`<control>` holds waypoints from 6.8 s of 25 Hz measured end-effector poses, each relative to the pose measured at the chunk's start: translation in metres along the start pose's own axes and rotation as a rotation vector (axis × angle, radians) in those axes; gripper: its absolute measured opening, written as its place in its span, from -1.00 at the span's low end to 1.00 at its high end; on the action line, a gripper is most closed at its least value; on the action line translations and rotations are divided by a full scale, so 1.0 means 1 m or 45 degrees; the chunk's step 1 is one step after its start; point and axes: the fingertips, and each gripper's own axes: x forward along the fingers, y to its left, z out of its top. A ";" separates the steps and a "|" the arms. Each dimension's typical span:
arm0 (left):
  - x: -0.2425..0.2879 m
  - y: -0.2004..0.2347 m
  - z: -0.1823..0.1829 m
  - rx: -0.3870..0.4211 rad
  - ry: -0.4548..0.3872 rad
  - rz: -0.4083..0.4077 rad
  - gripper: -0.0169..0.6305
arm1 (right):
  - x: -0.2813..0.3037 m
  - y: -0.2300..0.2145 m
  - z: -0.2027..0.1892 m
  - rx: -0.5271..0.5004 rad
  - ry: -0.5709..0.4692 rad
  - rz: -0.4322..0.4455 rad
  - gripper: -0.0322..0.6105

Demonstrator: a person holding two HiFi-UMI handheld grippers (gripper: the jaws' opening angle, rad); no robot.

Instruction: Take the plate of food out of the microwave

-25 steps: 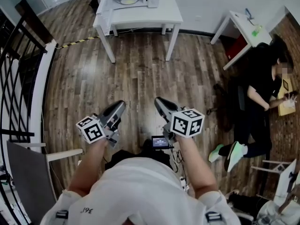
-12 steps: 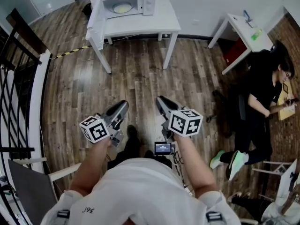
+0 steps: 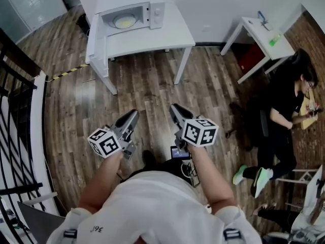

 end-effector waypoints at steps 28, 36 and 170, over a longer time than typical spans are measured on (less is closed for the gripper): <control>0.232 0.098 0.103 -0.036 -0.181 0.215 -0.93 | 0.175 -0.137 0.192 -0.150 0.162 0.225 -0.80; 0.252 0.129 0.129 -0.015 -0.179 0.276 -0.93 | 0.223 -0.139 0.207 -0.157 0.215 0.272 -0.80; 0.348 0.576 0.290 -0.348 0.039 0.610 -0.65 | 0.683 -0.178 0.261 0.024 0.533 -0.114 -0.63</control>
